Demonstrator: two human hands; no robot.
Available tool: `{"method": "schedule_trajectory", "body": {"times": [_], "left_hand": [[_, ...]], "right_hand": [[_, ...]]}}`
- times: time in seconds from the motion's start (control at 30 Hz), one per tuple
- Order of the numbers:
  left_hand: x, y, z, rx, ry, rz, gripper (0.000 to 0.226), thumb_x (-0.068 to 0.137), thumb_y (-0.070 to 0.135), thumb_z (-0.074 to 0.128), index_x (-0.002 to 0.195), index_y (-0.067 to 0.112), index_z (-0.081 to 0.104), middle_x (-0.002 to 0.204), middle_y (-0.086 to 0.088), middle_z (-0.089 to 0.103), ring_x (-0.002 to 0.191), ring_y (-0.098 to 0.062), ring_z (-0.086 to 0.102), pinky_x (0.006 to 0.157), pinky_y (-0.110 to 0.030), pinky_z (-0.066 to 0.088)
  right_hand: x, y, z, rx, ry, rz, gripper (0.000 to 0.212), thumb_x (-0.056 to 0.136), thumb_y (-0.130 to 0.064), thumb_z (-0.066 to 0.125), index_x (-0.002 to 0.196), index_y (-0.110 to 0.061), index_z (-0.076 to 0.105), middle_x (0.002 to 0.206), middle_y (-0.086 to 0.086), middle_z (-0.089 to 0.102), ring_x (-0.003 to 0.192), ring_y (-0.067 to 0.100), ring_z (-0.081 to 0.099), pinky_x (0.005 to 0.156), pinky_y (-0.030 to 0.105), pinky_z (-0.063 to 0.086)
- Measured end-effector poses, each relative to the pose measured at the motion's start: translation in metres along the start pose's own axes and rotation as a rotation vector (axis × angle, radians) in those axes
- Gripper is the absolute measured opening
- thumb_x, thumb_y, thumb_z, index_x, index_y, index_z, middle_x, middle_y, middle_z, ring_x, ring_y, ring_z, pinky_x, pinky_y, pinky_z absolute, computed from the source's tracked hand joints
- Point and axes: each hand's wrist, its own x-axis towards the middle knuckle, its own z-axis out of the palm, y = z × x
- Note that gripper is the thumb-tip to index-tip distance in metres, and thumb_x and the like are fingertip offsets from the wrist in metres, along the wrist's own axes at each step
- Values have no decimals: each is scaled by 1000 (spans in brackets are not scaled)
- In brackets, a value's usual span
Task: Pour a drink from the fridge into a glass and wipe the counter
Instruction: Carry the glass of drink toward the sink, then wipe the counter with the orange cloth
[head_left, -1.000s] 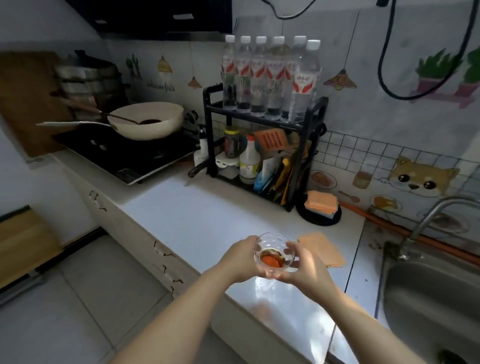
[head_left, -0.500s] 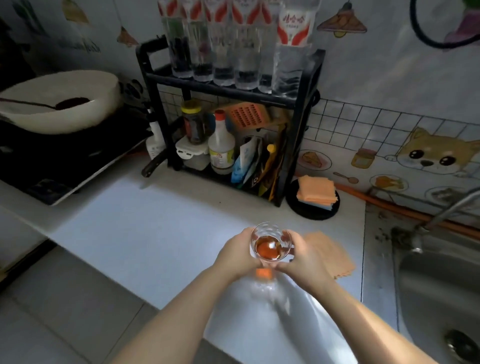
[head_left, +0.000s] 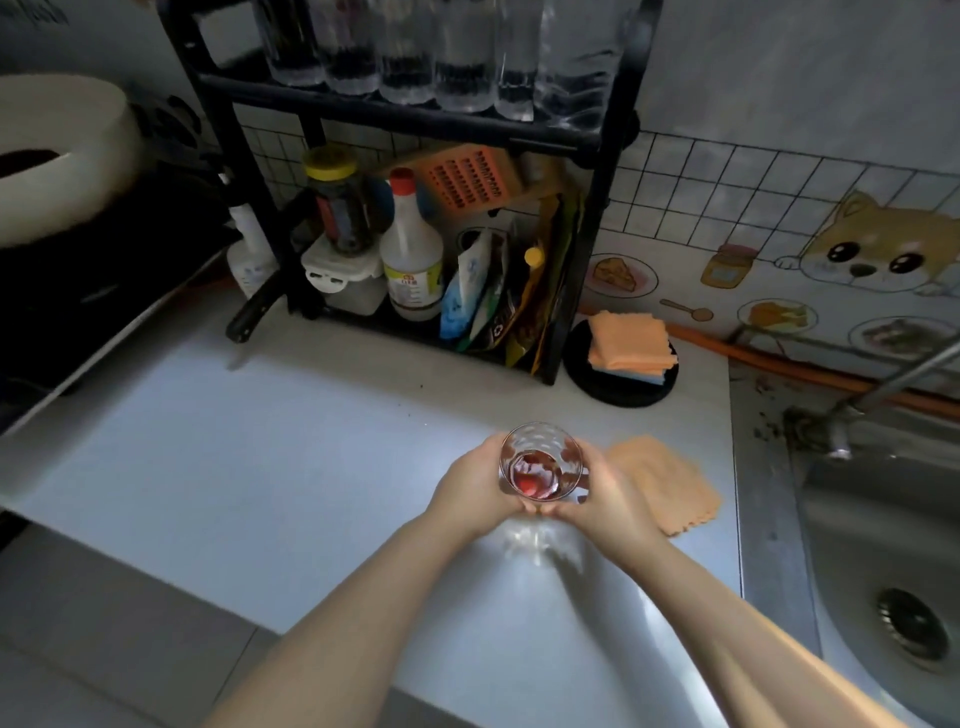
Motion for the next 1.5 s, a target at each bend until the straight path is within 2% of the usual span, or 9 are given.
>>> {"method": "schedule_trajectory", "body": {"times": [0.23, 0.37, 0.5, 0.6, 0.77, 0.97, 1.13, 1.3, 1.5], "left_hand": [[5, -5, 2, -8, -14, 0, 72, 65, 25, 83, 129, 26, 48, 118, 8, 64, 109, -15, 59, 83, -22, 43], [5, -5, 1, -14, -15, 6, 74, 65, 24, 83, 130, 25, 46, 119, 7, 63, 110, -15, 58, 87, -23, 44], [0, -3, 2, -36, -3, 24, 72, 68, 20, 81, 130, 24, 43, 110, 13, 57, 110, -13, 57, 87, -22, 42], [-6, -7, 4, -20, 1, 21, 72, 71, 22, 79, 131, 22, 40, 113, 13, 50, 115, -12, 53, 89, -24, 41], [-13, -20, 10, 83, -21, -60, 90, 74, 28, 78, 146, 19, 25, 143, 2, 43, 128, -14, 45, 101, -29, 39], [-20, -25, 13, 161, -7, -63, 86, 82, 30, 71, 148, 17, 18, 147, 0, 39, 135, -15, 38, 105, -28, 34], [-26, -28, 16, 199, 11, -64, 81, 86, 30, 66, 149, 17, 16, 147, 1, 39, 135, -16, 36, 105, -27, 32], [-36, -28, 19, 211, 24, -80, 79, 88, 29, 63, 149, 17, 15, 149, 3, 37, 137, -15, 33, 107, -25, 29], [-50, -19, 18, 231, 39, -83, 76, 90, 29, 60, 150, 18, 14, 148, 5, 36, 134, -15, 37, 106, -27, 33]], "right_hand": [[3, 2, 3, 5, -7, 5, 76, 62, -13, 83, 129, -15, 46, 102, -6, 59, 101, 17, 61, 86, 32, 51], [5, 5, 4, 10, 2, 7, 77, 63, -12, 82, 130, -16, 45, 102, -8, 58, 102, 16, 61, 86, 30, 50], [5, 11, 3, -12, -21, 7, 78, 66, -17, 81, 133, -18, 41, 119, -3, 59, 112, 17, 56, 92, 29, 46], [2, 24, -8, -157, -23, 22, 82, 73, -18, 75, 142, -13, 30, 141, 8, 44, 129, 24, 42, 106, 35, 35], [6, 49, -27, -437, 90, 65, 69, 83, -28, 65, 143, -21, 31, 149, 9, 31, 138, 27, 25, 111, 35, 23], [16, 69, -24, -642, 21, 92, 54, 90, -46, 48, 140, -38, 28, 157, 4, 13, 143, 34, 7, 112, 48, 18], [15, 78, -19, -706, 71, 57, 46, 91, -48, 45, 135, -40, 38, 147, 5, 35, 136, 30, 26, 108, 45, 25], [6, 82, -14, -647, 158, -53, 24, 90, -36, 54, 112, -30, 60, 113, 6, 57, 108, 32, 49, 88, 39, 36], [-9, 85, -25, -579, 194, -143, 15, 90, -30, 55, 101, -25, 63, 98, 3, 58, 96, 30, 51, 74, 31, 27]]}}
